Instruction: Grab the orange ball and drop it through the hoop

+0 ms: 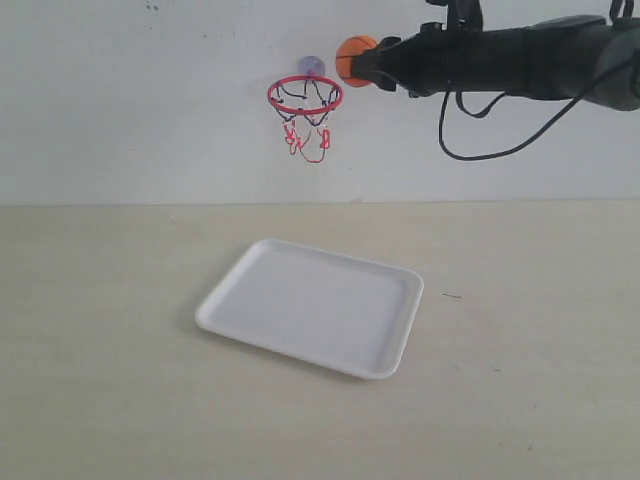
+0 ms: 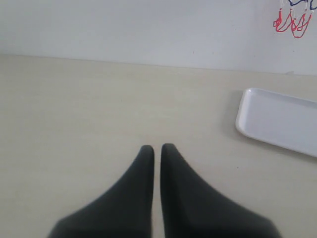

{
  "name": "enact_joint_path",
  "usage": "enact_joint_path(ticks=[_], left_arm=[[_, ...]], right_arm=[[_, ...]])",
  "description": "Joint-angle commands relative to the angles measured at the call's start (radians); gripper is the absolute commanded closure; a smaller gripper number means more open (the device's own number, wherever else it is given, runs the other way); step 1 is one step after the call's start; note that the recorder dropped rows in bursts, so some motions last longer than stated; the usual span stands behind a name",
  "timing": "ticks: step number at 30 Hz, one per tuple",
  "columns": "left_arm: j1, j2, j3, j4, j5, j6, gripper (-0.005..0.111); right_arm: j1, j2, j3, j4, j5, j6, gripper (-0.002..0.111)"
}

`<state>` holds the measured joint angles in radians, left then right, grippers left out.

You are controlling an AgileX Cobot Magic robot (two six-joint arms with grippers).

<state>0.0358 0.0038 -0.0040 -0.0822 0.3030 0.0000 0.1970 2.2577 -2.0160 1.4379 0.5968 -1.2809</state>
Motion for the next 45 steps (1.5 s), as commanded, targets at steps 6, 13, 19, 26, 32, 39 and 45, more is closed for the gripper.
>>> enact_joint_path(ticks=[6, 13, 19, 26, 32, 39, 45], left_arm=[[0.003, -0.004, 0.004, -0.007, -0.012, -0.007, 0.103], [0.003, -0.004, 0.004, -0.007, -0.012, -0.007, 0.103], [0.003, -0.004, 0.004, -0.007, -0.012, -0.007, 0.103], [0.003, -0.004, 0.004, -0.007, -0.012, -0.007, 0.103], [0.003, -0.004, 0.004, -0.007, -0.012, -0.007, 0.103], [0.003, -0.004, 0.004, -0.007, -0.012, -0.007, 0.103], [0.003, -0.004, 0.004, -0.007, -0.012, -0.007, 0.103]], right_arm=[[0.001, 0.101, -0.196, 0.012, 0.089, -0.004, 0.109], [0.031, 0.112, -0.231, 0.010, 0.033, -0.069, 0.109], [0.064, 0.122, -0.232, 0.016, 0.012, -0.109, 0.109], [0.094, 0.127, -0.232, 0.016, -0.036, -0.127, 0.109], [0.103, 0.127, -0.230, 0.016, -0.112, -0.131, 0.109], [0.103, 0.127, -0.230, 0.016, -0.122, -0.131, 0.108], [0.103, 0.127, -0.230, 0.016, -0.138, -0.131, 0.087]])
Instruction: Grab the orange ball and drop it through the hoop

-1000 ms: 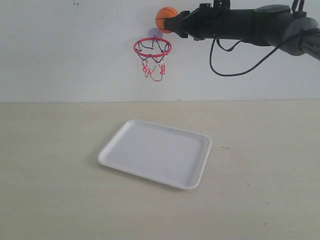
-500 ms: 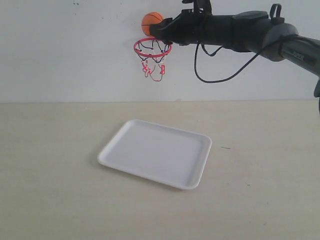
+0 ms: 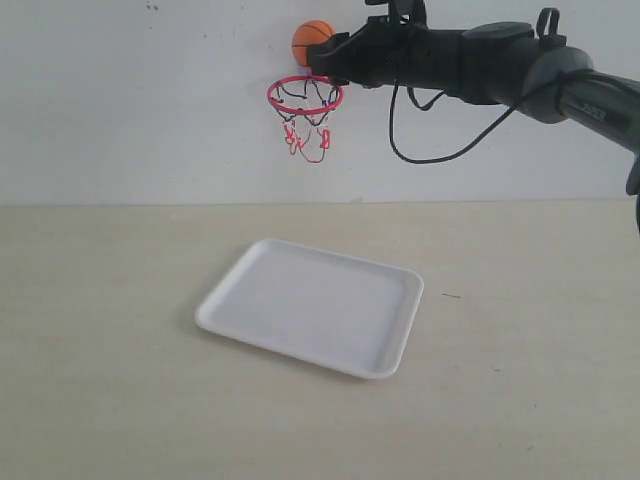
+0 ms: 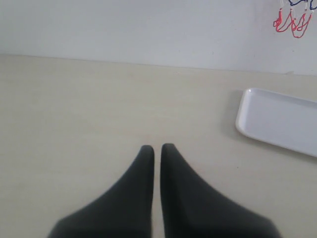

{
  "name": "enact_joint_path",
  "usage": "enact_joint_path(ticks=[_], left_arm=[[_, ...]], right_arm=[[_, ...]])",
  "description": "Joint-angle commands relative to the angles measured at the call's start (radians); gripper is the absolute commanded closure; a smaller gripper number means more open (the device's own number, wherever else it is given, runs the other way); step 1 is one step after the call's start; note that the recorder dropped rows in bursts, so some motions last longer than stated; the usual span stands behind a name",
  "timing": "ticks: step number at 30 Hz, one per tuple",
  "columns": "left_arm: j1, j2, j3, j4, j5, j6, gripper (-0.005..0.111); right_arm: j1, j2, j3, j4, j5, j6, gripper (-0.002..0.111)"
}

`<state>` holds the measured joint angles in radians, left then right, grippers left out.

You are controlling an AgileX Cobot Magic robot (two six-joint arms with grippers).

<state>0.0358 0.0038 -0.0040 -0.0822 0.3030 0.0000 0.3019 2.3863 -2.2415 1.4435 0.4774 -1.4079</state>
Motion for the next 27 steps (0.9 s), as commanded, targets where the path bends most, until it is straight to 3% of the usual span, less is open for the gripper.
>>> enact_joint_path(ticks=[1, 5, 7, 24, 27], left_arm=[[0.003, -0.004, 0.004, -0.007, -0.012, -0.007, 0.103], [0.003, -0.004, 0.004, -0.007, -0.012, -0.007, 0.103], [0.003, -0.004, 0.004, -0.007, -0.012, -0.007, 0.103], [0.003, -0.004, 0.004, -0.007, -0.012, -0.007, 0.103], [0.003, -0.004, 0.004, -0.007, -0.012, -0.007, 0.103]], right_arm=[[-0.002, -0.002, -0.005, 0.010, -0.020, -0.004, 0.079], [-0.002, -0.002, -0.005, 0.010, -0.029, 0.006, 0.050], [-0.002, -0.002, -0.005, 0.010, -0.037, 0.034, 0.044], [-0.002, -0.002, -0.005, 0.010, -0.044, 0.078, 0.045], [-0.006, -0.002, -0.005, 0.010, -0.047, 0.145, 0.061]])
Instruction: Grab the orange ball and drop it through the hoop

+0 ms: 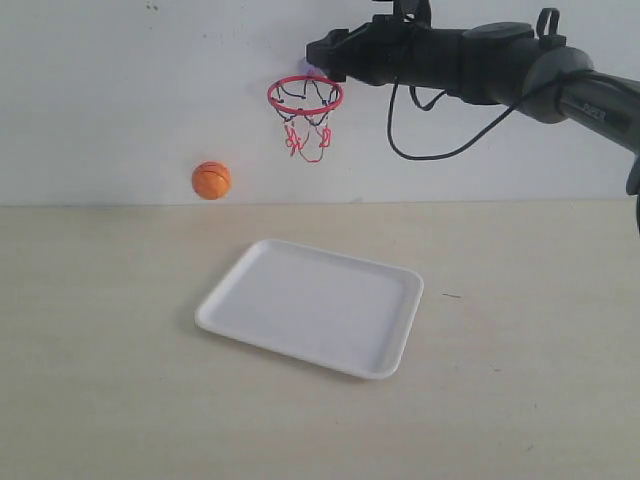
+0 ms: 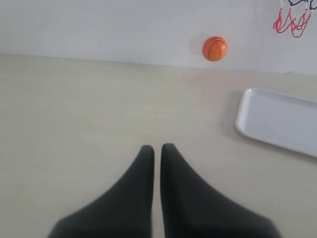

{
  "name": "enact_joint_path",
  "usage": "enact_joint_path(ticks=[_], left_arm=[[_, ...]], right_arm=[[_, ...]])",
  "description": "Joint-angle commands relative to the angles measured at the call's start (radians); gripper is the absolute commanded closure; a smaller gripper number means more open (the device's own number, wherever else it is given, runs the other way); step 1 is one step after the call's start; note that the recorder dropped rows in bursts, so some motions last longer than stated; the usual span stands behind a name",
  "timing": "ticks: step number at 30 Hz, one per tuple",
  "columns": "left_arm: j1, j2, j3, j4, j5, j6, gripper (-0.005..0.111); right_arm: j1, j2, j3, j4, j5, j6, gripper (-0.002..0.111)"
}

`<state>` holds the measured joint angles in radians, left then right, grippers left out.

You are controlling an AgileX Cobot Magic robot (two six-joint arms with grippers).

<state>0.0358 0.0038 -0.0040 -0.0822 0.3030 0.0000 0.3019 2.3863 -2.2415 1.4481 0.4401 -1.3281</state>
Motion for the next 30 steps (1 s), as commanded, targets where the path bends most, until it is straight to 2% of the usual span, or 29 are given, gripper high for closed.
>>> enact_joint_path(ticks=[1, 2, 4, 8, 13, 19, 21, 23, 25, 27, 30], left_arm=[[0.003, -0.004, 0.004, -0.007, -0.012, -0.007, 0.103], [0.003, -0.004, 0.004, -0.007, -0.012, -0.007, 0.103], [0.003, -0.004, 0.004, -0.007, -0.012, -0.007, 0.103], [0.003, -0.004, 0.004, -0.007, -0.012, -0.007, 0.103], [0.003, -0.004, 0.004, -0.007, -0.012, -0.007, 0.103], [0.003, -0.004, 0.004, -0.007, -0.012, -0.007, 0.103], [0.003, -0.004, 0.004, -0.007, -0.012, -0.007, 0.103], [0.003, -0.004, 0.004, -0.007, -0.012, -0.007, 0.103], [0.003, -0.004, 0.004, -0.007, -0.012, -0.007, 0.103], [0.003, -0.004, 0.004, -0.007, -0.012, -0.007, 0.103], [0.003, -0.004, 0.004, -0.007, -0.012, -0.007, 0.103]], right_arm=[[-0.012, -0.002, -0.005, 0.005, -0.006, 0.094, 0.070], [-0.020, -0.002, -0.005, -0.001, 0.003, 0.122, 0.085], [-0.041, -0.002, -0.005, -0.029, 0.040, 0.176, 0.109], [-0.109, -0.004, -0.005, -0.102, 0.267, 0.240, 0.109], [-0.202, -0.026, -0.005, -0.105, 0.556, 0.284, 0.109], [-0.305, -0.073, -0.005, -0.198, 0.781, 0.424, 0.109], [-0.330, -0.074, -0.003, -0.264, 0.781, 0.474, 0.109], [-0.344, -0.089, 0.011, -0.429, 0.781, 0.678, 0.109], [-0.350, -0.122, 0.060, -0.575, 0.781, 0.788, 0.109], [-0.350, -0.180, 0.164, -0.658, 0.781, 0.806, 0.109], [-0.350, -0.292, 0.370, -0.649, 0.781, 0.733, 0.109]])
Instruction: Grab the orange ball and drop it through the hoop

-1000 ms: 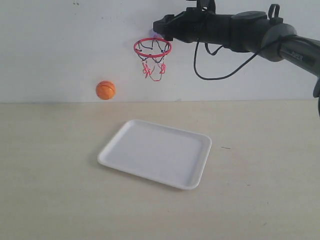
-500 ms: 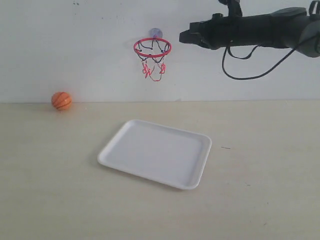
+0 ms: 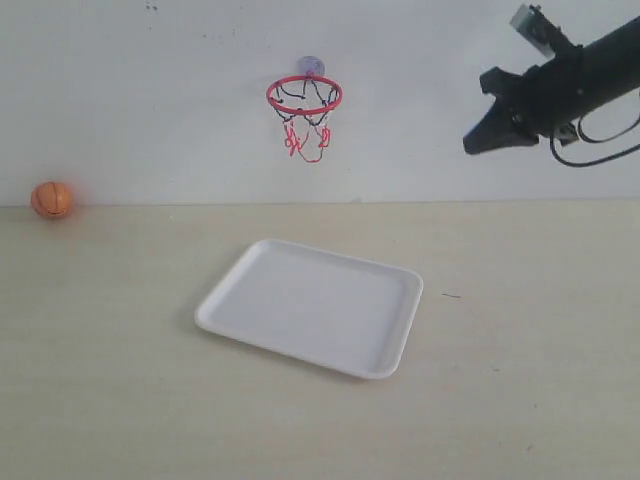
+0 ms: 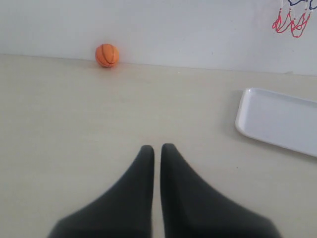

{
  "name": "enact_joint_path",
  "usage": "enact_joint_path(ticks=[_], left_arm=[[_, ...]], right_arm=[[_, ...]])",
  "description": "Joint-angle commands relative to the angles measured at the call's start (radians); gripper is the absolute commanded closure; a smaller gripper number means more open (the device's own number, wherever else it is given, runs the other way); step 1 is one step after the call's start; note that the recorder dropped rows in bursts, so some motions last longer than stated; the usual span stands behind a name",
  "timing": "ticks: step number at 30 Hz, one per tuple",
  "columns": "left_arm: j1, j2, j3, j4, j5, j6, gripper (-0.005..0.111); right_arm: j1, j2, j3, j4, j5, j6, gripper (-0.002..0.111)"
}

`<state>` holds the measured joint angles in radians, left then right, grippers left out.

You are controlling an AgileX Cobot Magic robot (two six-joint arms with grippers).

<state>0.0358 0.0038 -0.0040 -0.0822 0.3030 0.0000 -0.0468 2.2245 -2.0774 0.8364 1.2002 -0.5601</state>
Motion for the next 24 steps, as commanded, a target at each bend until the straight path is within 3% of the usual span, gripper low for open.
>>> enact_joint_path(ticks=[1, 3, 6, 8, 10, 16, 24], left_arm=[[0.003, -0.004, 0.004, -0.007, -0.012, -0.007, 0.103], [0.003, -0.004, 0.004, -0.007, -0.012, -0.007, 0.103], [0.003, -0.004, 0.004, -0.007, -0.012, -0.007, 0.103], [0.003, -0.004, 0.004, -0.007, -0.012, -0.007, 0.103], [0.003, -0.004, 0.004, -0.007, -0.012, -0.007, 0.103], [0.003, -0.004, 0.004, -0.007, -0.012, -0.007, 0.103], [0.003, -0.004, 0.004, -0.007, -0.012, -0.007, 0.103]], right_arm=[[-0.001, -0.162, 0.288, -0.016, 0.021, -0.072, 0.109], [-0.001, -0.282, 0.532, 0.097, 0.021, -0.166, 0.109], [0.001, -0.488, 0.944, 0.440, 0.021, -0.199, 0.109], [0.001, -0.580, 1.098, 0.546, 0.021, -0.173, 0.109], [0.001, -0.632, 1.181, 0.534, 0.021, -0.173, 0.109], [0.001, -0.637, 1.213, 0.543, 0.021, -0.168, 0.109], [-0.003, -0.689, 1.213, 0.626, 0.021, 0.110, 0.109]])
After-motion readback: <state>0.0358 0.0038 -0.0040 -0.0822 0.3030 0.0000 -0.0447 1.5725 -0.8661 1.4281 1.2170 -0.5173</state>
